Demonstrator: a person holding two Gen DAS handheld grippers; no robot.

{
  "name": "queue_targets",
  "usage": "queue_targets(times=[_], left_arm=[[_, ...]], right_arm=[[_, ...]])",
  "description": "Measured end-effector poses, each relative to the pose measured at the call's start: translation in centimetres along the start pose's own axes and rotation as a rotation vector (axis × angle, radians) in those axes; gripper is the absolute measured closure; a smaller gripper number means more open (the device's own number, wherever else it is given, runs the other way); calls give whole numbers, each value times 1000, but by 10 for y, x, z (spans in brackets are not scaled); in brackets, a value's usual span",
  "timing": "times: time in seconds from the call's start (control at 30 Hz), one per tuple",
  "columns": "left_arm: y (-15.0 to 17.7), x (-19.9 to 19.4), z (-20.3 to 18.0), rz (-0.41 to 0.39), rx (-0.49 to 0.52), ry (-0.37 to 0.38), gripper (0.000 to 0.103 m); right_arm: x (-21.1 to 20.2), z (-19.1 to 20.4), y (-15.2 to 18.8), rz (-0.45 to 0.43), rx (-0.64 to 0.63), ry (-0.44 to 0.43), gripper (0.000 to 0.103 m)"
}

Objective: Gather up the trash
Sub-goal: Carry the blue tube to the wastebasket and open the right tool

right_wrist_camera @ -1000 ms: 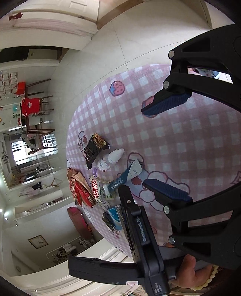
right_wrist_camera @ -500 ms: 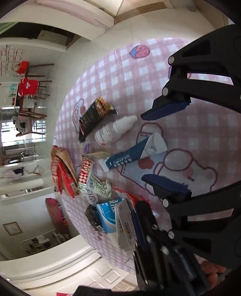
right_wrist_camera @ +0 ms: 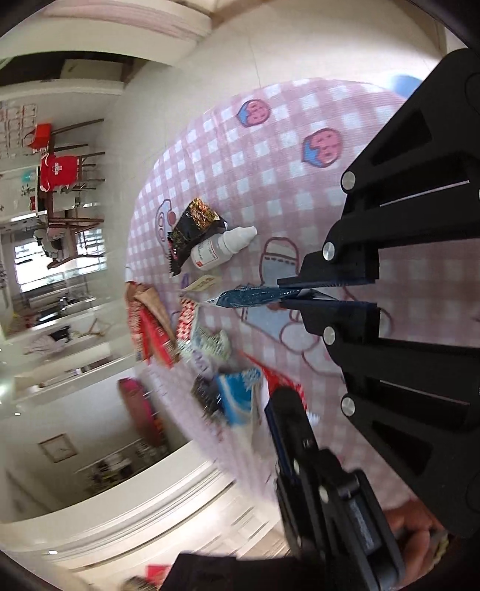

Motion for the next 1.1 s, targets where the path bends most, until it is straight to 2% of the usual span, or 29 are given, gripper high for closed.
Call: queue_targets(times=[0.2, 0.43, 0.63, 0.73, 0.97, 1.0, 1.07, 1.1], left_arm=[[-3, -20, -38, -38, 53, 36, 89], [-1, -14, -117, -20, 160, 135, 89], [12, 27, -206, 58, 282, 235, 89], [23, 57, -248, 124, 328, 288, 89], [45, 117, -318, 233, 407, 354, 89], [46, 126, -326, 237, 412, 359, 87], [50, 144, -341, 274, 410, 378, 77], [50, 150, -344, 285, 406, 372, 55]], right_arm=[[-54, -12, 8, -95, 61, -27, 97], [-125, -70, 34, -215, 199, 32, 97], [-186, -140, 71, -303, 326, 173, 97], [-208, -168, 89, -337, 381, 238, 97], [-247, -226, 126, -429, 512, 380, 97], [-250, -231, 130, -438, 525, 396, 97], [-255, -242, 137, -450, 550, 419, 97], [-255, -246, 139, -452, 559, 424, 97]])
Point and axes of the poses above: each gripper's, at about its wrist camera, not at the fingertips, and x roughly the way its jaws point, z to its left, y to its underside, the point moved 2 cm from there along x, roughly the way its jaws point, and after that the axes turned 3 degrees about -z, right-handed, at the moved point
